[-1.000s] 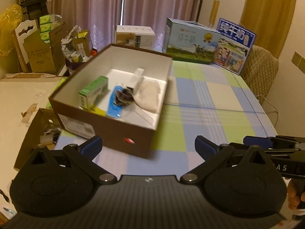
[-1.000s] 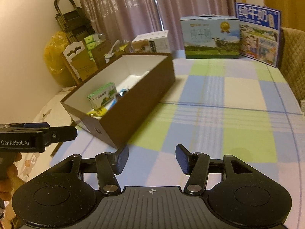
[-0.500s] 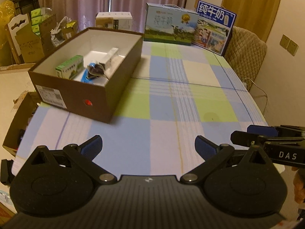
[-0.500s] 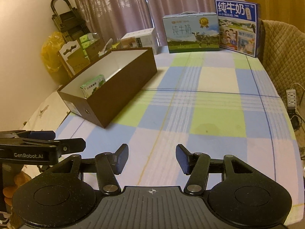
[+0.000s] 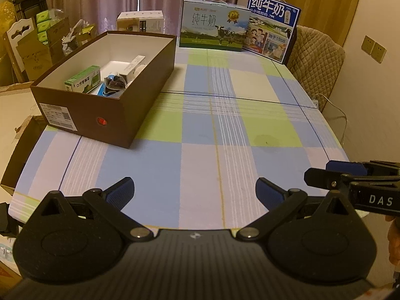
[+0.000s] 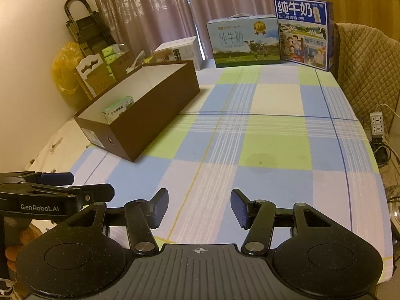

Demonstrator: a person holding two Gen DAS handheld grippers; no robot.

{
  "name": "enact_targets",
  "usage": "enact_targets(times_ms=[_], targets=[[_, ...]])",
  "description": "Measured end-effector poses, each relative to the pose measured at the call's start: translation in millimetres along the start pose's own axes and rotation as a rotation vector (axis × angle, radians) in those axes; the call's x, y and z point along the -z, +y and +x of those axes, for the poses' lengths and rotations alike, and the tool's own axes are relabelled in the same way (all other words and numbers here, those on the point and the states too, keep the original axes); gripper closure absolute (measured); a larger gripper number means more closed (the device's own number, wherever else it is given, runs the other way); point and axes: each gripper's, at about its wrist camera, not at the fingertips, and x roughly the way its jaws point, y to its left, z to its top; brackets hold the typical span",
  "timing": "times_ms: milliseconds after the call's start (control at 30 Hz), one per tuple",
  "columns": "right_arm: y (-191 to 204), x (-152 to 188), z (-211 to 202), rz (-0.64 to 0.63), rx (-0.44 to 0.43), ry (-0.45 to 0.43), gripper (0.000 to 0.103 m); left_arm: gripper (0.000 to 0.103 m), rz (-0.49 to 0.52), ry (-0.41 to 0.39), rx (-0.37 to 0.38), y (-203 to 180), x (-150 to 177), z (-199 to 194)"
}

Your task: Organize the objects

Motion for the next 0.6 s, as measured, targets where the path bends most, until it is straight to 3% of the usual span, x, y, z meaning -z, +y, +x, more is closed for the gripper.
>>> enact_targets(times_ms=[600], targets=[[-8.7,-4.3,2.3,0.015,0.005,0.002,0.05,0.001,0.013,0.004,-0.01,-6.5,-7.1,8.0]])
